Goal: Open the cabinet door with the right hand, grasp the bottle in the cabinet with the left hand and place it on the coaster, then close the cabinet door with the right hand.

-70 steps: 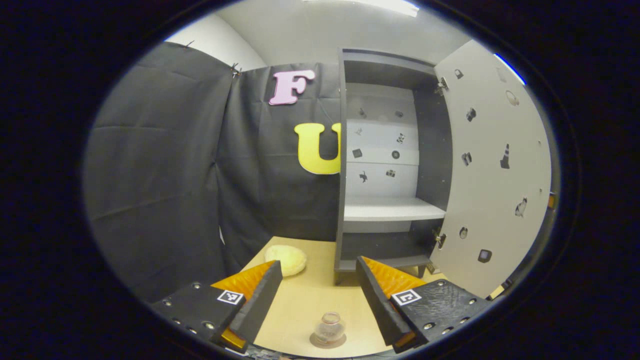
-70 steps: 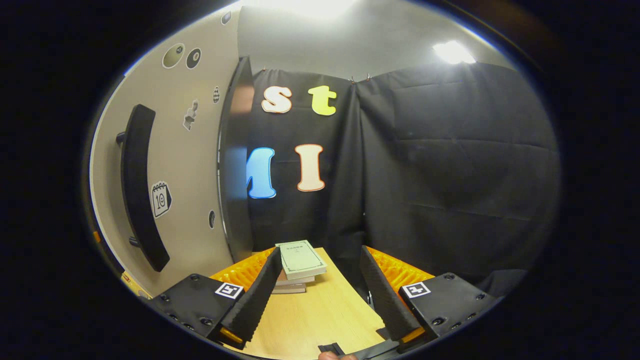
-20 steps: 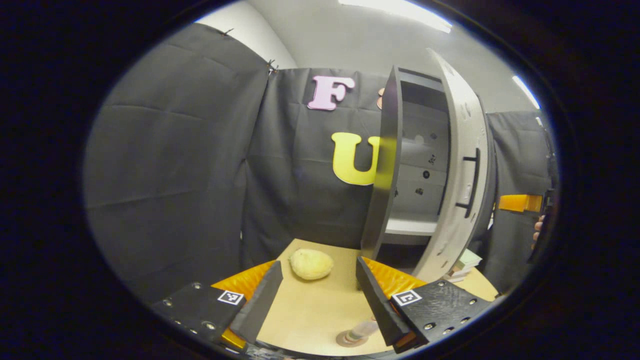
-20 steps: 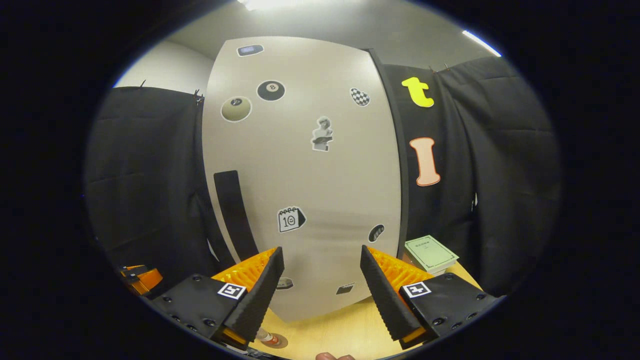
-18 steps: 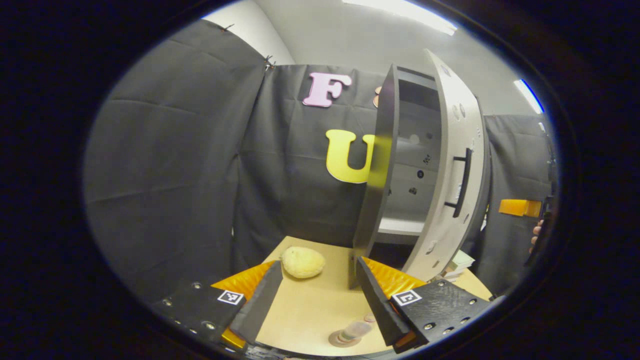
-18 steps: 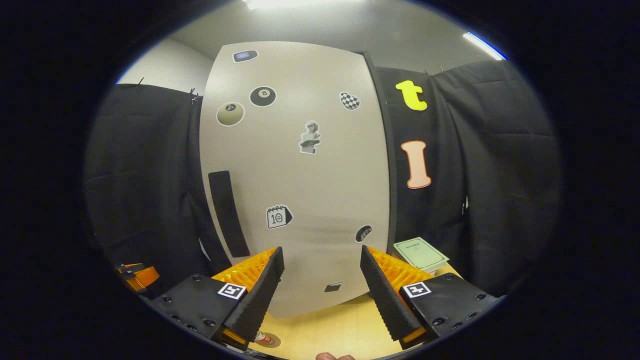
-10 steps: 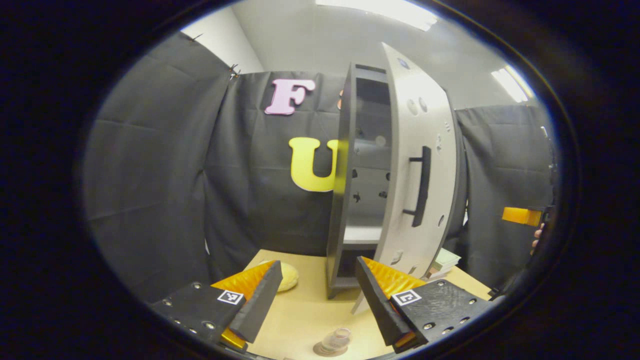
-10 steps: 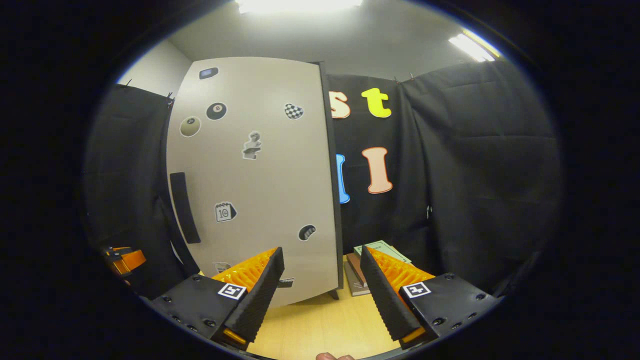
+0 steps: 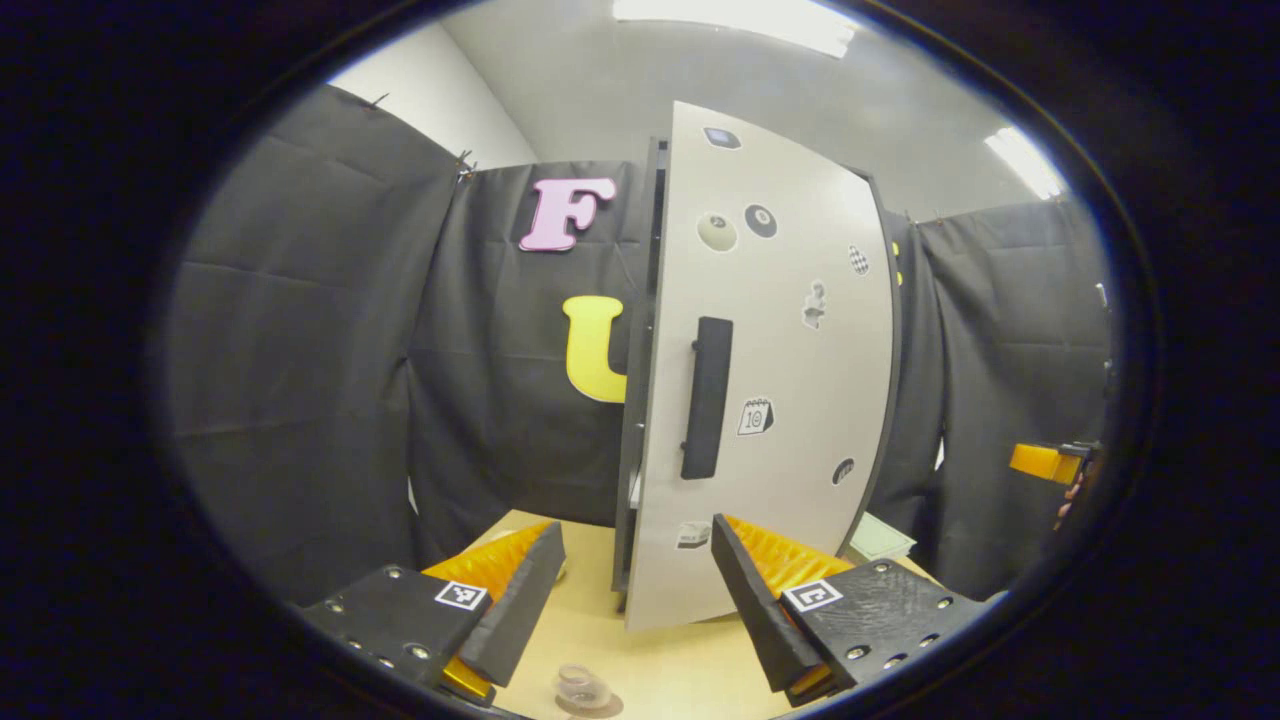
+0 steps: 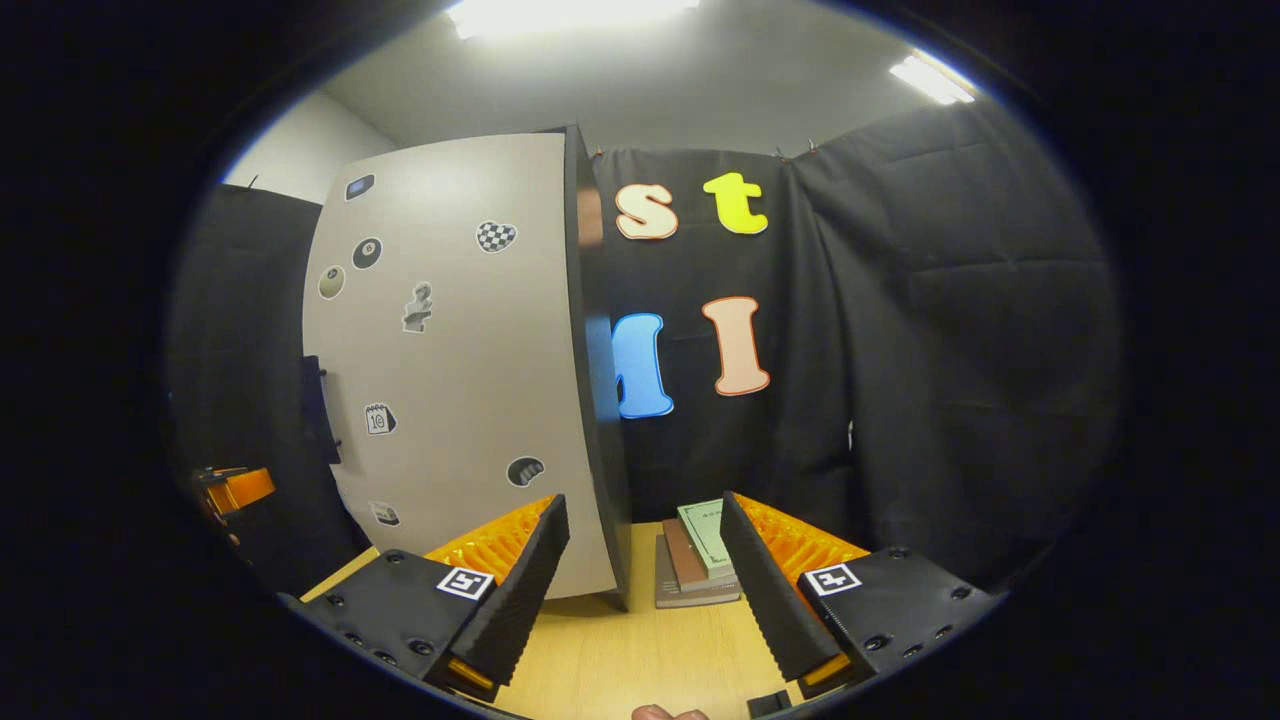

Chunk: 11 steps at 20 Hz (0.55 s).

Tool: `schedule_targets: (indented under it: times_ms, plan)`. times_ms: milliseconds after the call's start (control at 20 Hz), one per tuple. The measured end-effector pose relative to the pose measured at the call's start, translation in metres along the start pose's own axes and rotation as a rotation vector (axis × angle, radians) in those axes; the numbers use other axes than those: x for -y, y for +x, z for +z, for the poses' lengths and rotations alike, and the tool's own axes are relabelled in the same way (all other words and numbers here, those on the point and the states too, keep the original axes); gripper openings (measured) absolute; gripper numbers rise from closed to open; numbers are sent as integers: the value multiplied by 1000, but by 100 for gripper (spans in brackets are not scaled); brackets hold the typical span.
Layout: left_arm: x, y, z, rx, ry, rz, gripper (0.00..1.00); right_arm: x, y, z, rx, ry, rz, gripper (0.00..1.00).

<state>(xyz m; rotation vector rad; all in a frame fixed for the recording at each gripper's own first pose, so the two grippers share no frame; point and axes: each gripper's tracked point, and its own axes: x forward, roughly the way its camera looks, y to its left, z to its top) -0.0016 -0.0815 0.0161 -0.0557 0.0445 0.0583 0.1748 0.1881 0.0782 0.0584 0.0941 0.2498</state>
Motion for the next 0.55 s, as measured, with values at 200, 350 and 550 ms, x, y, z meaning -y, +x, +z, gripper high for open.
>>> schedule_targets:
  times_ms: [200, 350, 550]
  plan:
    - [20, -7, 7, 37, 33, 27, 88, 25, 8, -5, 1, 1, 38, 97]
    - [31, -15, 10, 42, 25, 37, 89, 32, 10, -13, -30, 26, 54, 98]
    - [31, -13, 18, 52, -19, 75, 89, 33, 8, -16, -36, 61, 58, 98]
